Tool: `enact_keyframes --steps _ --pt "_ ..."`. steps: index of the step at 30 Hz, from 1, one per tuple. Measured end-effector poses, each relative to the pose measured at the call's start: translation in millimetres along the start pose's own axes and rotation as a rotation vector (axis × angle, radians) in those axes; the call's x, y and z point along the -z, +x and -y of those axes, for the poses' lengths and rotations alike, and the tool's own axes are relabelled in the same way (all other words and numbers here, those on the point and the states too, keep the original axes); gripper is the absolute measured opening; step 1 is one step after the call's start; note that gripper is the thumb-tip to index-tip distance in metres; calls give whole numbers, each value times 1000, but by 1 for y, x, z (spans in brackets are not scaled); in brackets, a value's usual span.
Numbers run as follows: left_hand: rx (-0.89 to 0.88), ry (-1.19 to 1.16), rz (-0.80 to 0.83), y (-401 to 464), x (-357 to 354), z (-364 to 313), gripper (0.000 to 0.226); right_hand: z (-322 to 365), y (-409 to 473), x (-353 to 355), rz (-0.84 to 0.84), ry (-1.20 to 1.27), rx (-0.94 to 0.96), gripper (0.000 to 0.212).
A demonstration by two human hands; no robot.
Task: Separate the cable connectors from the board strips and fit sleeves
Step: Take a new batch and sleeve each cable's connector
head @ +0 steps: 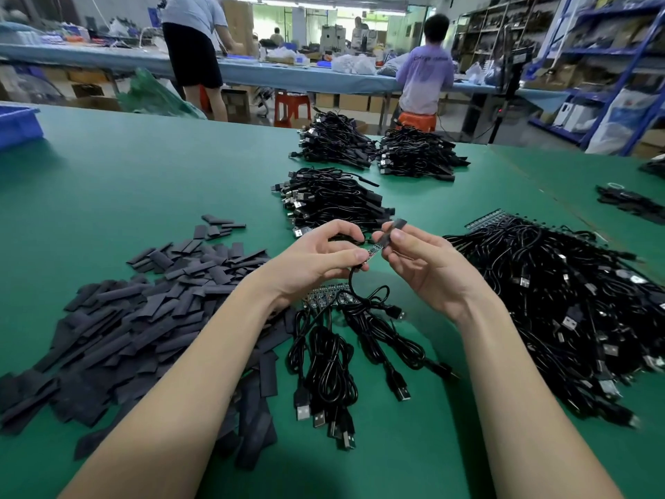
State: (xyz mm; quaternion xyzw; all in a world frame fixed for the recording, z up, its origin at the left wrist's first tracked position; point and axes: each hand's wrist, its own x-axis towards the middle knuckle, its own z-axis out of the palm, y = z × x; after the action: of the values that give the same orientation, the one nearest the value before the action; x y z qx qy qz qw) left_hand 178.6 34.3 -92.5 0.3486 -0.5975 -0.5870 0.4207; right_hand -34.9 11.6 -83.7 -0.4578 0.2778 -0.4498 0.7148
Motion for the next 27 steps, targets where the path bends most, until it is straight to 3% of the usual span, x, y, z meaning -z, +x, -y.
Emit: enact_keyframes --steps 12,16,20,27 --pt "-29 34 8 -3 5 -1 24 -10 -1 -6 86 16 25 20" --pt "-29 94 -85 -1 1 1 26 -15 3 -9 17 20 66 16" --pt "-112 281 -234 3 0 1 12 -13 5 -2 -105 64 122 28" --pt "-193 338 -268 5 -7 4 11 -12 6 2 -138 86 132 27"
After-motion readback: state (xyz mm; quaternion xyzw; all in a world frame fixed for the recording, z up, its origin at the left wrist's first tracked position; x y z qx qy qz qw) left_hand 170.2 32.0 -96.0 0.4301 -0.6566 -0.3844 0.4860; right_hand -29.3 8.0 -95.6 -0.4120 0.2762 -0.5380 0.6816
